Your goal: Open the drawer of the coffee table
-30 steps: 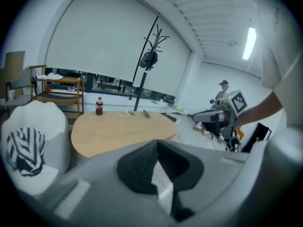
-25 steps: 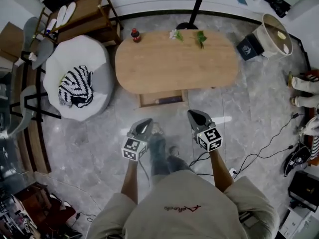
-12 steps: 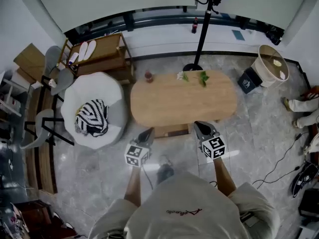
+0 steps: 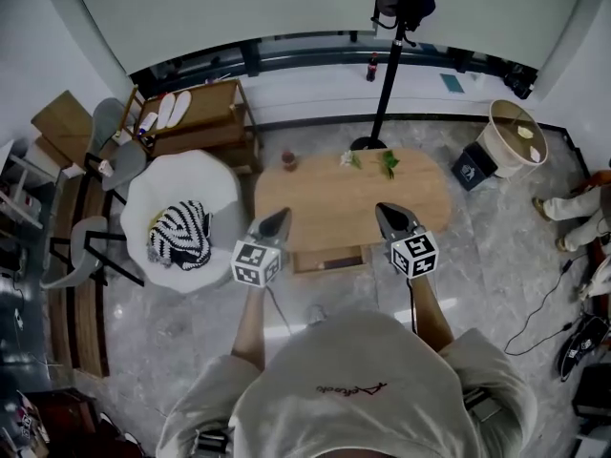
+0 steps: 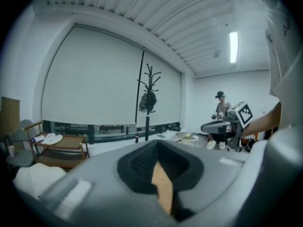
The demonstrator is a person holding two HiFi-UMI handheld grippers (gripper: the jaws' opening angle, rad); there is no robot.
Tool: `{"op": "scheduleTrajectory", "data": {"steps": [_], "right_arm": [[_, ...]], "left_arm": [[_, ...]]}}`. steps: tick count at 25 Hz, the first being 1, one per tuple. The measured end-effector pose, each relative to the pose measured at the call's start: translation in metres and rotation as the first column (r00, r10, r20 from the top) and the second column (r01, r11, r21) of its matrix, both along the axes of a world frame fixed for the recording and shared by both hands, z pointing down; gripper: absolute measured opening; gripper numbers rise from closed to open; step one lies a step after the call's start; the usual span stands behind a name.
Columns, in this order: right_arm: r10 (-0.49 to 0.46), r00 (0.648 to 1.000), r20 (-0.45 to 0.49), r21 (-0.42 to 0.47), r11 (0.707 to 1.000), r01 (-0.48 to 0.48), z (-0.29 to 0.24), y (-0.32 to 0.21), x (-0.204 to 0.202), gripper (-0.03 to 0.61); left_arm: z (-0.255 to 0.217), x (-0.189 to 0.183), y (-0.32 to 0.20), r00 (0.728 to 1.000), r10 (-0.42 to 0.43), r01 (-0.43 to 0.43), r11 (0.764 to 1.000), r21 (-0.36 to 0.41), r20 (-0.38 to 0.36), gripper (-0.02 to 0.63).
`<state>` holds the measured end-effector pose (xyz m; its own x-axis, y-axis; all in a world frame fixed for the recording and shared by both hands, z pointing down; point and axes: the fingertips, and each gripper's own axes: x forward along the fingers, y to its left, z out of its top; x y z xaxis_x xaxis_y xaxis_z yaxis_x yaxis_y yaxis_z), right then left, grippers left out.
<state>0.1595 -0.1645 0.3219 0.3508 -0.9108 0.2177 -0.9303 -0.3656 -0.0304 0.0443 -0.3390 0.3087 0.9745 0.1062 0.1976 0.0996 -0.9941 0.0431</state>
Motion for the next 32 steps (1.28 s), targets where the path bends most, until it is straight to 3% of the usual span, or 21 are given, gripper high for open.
{"op": "scheduleTrajectory", "data": {"steps": [14,23,32], "right_arm": [[0.031,0.998,-0.047,0.035,0.999,-0.029,-0.022,-0.049,0.013,0.005],[0.012,0.998,-0.062,0.048,0.999,-0.009,-0.034,-0.04,0.041,0.005],[-0.007,0.998,-0.067,0.035,0.999,0.009,-0.03,-0.031,0.059,0.005]], "left_arm": [[-0.029,0.012,-0.064,0.999,-0.015,0.017,0.999,0.044,-0.039,0.0],[-0.032,0.029,-0.056,0.996,-0.079,0.079,0.997,-0.001,-0.053,0.0],[-0.021,0.038,-0.036,0.994,-0.106,0.106,0.994,0.011,-0.027,0.0]]}}
